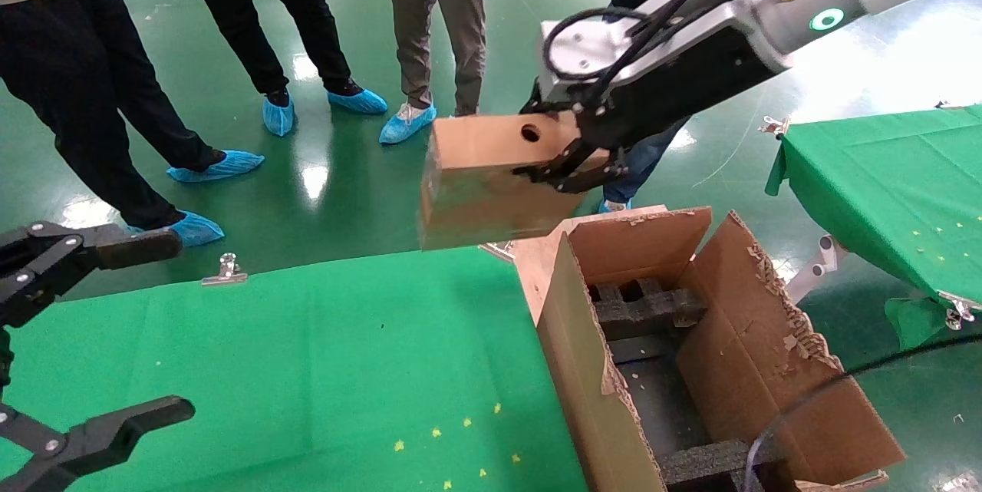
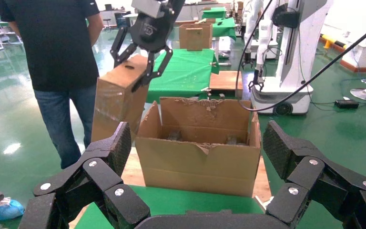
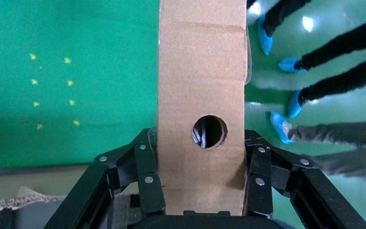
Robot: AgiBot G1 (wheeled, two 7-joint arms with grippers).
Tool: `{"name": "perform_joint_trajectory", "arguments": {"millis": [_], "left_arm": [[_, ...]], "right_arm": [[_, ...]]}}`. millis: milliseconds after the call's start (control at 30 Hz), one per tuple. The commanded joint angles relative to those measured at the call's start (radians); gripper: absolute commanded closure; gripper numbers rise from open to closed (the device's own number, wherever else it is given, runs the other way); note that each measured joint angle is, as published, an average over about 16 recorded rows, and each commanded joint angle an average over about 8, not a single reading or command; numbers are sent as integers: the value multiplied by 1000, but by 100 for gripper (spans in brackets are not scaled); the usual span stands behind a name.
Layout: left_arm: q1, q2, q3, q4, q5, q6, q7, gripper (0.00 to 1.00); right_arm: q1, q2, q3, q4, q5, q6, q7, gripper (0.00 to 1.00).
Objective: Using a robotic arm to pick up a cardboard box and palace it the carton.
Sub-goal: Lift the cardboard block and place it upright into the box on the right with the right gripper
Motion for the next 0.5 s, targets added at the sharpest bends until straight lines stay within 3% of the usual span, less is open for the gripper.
{"name": "perform_joint_trajectory", "arguments": {"millis": [33, 500], "left_arm": [[0, 0, 0, 0, 0, 0, 0, 0], [0, 0, 0, 0, 0, 0, 0, 0]], "right_arm": [[12, 8, -8, -19, 6, 1, -10, 100], [124, 294, -183, 71, 3, -12, 65, 100]]}}
